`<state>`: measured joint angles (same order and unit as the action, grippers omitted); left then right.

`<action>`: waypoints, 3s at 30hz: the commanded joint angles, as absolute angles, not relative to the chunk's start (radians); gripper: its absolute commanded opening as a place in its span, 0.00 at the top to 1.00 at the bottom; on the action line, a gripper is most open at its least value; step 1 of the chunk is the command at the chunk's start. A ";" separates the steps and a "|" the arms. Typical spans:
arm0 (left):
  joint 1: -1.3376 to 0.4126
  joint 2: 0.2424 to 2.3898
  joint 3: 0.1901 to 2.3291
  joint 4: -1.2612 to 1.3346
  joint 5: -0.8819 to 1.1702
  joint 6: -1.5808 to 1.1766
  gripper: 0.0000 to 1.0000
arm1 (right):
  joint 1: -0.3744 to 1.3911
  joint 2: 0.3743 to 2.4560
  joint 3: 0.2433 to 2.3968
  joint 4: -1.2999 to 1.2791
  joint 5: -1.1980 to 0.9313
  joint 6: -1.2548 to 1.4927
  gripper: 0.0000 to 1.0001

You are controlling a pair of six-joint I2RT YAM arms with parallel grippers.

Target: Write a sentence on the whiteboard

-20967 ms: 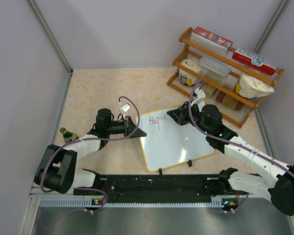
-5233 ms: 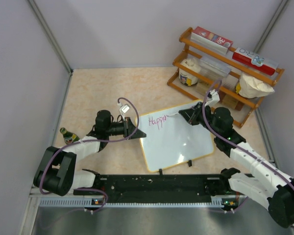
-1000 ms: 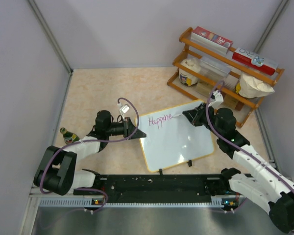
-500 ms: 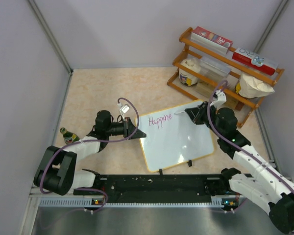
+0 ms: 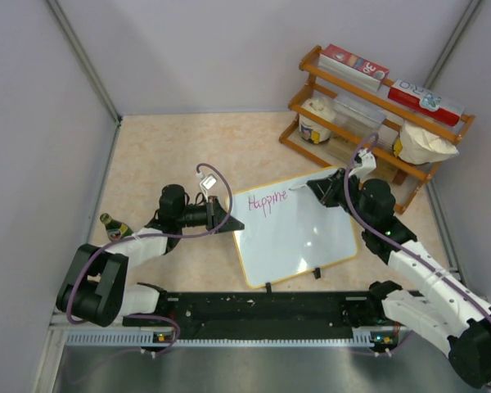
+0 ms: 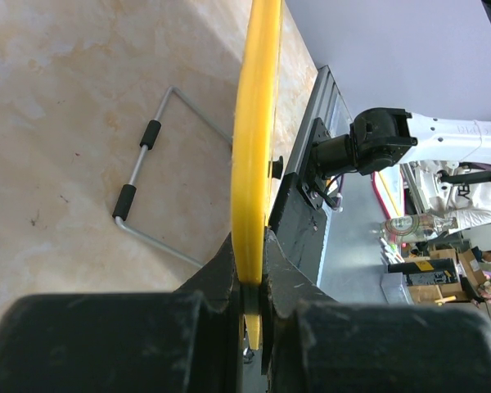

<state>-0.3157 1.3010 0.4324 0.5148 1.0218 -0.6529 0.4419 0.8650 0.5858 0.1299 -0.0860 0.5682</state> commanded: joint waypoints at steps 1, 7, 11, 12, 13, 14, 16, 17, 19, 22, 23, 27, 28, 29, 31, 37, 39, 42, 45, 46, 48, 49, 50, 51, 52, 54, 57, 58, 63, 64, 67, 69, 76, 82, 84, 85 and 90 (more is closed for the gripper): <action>-0.327 1.319 0.416 0.486 1.003 -0.583 1.00 | 0.430 0.867 0.620 0.112 -0.110 0.545 1.00; -0.327 1.321 0.411 0.494 1.003 -0.586 1.00 | 0.431 0.845 0.591 0.089 -0.110 0.534 1.00; -0.325 1.316 0.408 0.494 1.005 -0.588 1.00 | 0.431 0.824 0.574 0.068 -0.081 0.531 1.00; -0.327 1.318 0.408 0.492 1.002 -0.588 1.00 | 0.430 0.821 0.572 0.063 -0.072 0.529 1.00; -0.327 1.319 0.408 0.494 1.003 -0.588 1.00 | 0.431 0.816 0.571 0.058 -0.068 0.525 1.00; -0.327 1.319 0.408 0.494 1.003 -0.588 1.00 | 0.431 0.815 0.572 0.055 -0.064 0.522 1.00; -0.327 1.321 0.407 0.495 1.003 -0.588 1.00 | 0.430 0.811 0.574 0.048 -0.064 0.515 1.00; -0.327 1.321 0.407 0.497 1.003 -0.588 1.00 | 0.430 0.811 0.575 0.045 -0.067 0.514 1.00; -0.327 1.321 0.405 0.502 1.003 -0.591 1.00 | 0.431 0.811 0.575 0.041 -0.074 0.511 1.00; -0.327 1.322 0.403 0.506 1.003 -0.592 1.00 | 0.430 0.811 0.574 0.041 -0.090 0.508 1.00; -0.327 1.322 0.402 0.506 1.003 -0.594 1.00 | 0.430 0.811 0.574 0.043 -0.097 0.506 1.00; -0.327 1.325 0.400 0.509 1.003 -0.595 1.00 | 0.430 0.821 0.563 0.074 -0.139 0.515 1.00; -0.327 1.325 0.400 0.511 1.002 -0.595 1.00 | 0.431 0.824 0.563 0.081 -0.149 0.517 1.00; -0.327 1.325 0.400 0.512 1.003 -0.597 1.00 | 0.430 0.828 0.561 0.086 -0.153 0.523 1.00; -0.327 1.325 0.400 0.515 1.003 -0.598 1.00 | 0.430 0.837 0.563 0.101 -0.164 0.534 1.00; -0.327 1.325 0.397 0.515 1.003 -0.598 1.00 | 0.431 0.839 0.580 0.121 -0.160 0.578 1.00; -0.327 1.325 0.399 0.515 1.003 -0.598 1.00 | 0.425 0.831 0.589 0.126 -0.172 0.595 1.00; -0.327 1.327 0.399 0.515 1.003 -0.598 1.00 | 0.403 0.816 0.598 0.153 -0.209 0.624 1.00; -0.327 1.328 0.399 0.517 1.003 -0.598 1.00 | 0.387 0.805 0.612 0.152 -0.204 0.627 1.00; -0.327 1.327 0.400 0.517 1.005 -0.598 1.00 | 0.382 0.802 0.615 0.149 -0.196 0.623 1.00; -0.327 1.330 0.400 0.518 1.003 -0.598 1.00 | 0.376 0.795 0.621 0.138 -0.180 0.617 1.00; -0.327 1.328 0.402 0.518 1.005 -0.598 1.00 | 0.371 0.793 0.623 0.135 -0.175 0.615 1.00; -0.327 1.328 0.402 0.518 1.006 -0.598 1.00 | 0.368 0.792 0.623 0.135 -0.169 0.614 1.00; -0.327 1.328 0.403 0.518 1.006 -0.598 1.00 | 0.364 0.792 0.624 0.132 -0.164 0.612 1.00; -0.327 1.330 0.403 0.520 1.008 -0.598 1.00 | 0.362 0.793 0.623 0.132 -0.163 0.612 1.00; -0.327 1.328 0.403 0.517 1.006 -0.598 1.00 | 0.360 0.804 0.621 0.135 -0.158 0.609 1.00; -0.327 1.327 0.405 0.512 1.009 -0.597 1.00 | 0.348 0.824 0.617 0.141 -0.161 0.620 1.00; -0.325 1.324 0.405 0.511 1.009 -0.595 1.00 | 0.344 0.824 0.615 0.150 -0.164 0.624 1.00; -0.327 1.319 0.407 0.497 1.008 -0.588 1.00 | 0.327 0.830 0.606 0.164 -0.161 0.630 1.00; -0.325 1.319 0.408 0.495 1.008 -0.586 1.00 | 0.327 0.831 0.604 0.169 -0.160 0.630 1.00; -0.325 1.319 0.411 0.495 1.008 -0.588 1.00 | 0.325 0.847 0.600 0.176 -0.160 0.627 1.00; -0.327 1.321 0.411 0.494 1.008 -0.588 1.00 | 0.324 0.854 0.594 0.184 -0.172 0.629 1.00; -0.327 1.327 0.416 0.492 1.009 -0.586 1.00 | 0.325 0.867 0.586 0.176 -0.199 0.618 1.00; -0.327 1.327 0.413 0.492 1.008 -0.584 1.00 | 0.325 0.867 0.578 0.163 -0.219 0.611 1.00; -0.327 1.328 0.413 0.494 1.008 -0.586 1.00 | 0.325 0.858 0.574 0.155 -0.218 0.606 1.00; -0.327 1.327 0.413 0.494 1.008 -0.586 1.00 | 0.325 0.854 0.569 0.147 -0.216 0.604 1.00; -0.327 1.328 0.411 0.497 1.006 -0.586 1.00 | 0.325 0.827 0.555 0.117 -0.198 0.584 1.00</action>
<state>-0.3149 1.3075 0.4240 0.5392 1.0245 -0.6563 0.3370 0.8581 0.5674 0.1326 -0.2085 0.6205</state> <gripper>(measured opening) 0.078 0.119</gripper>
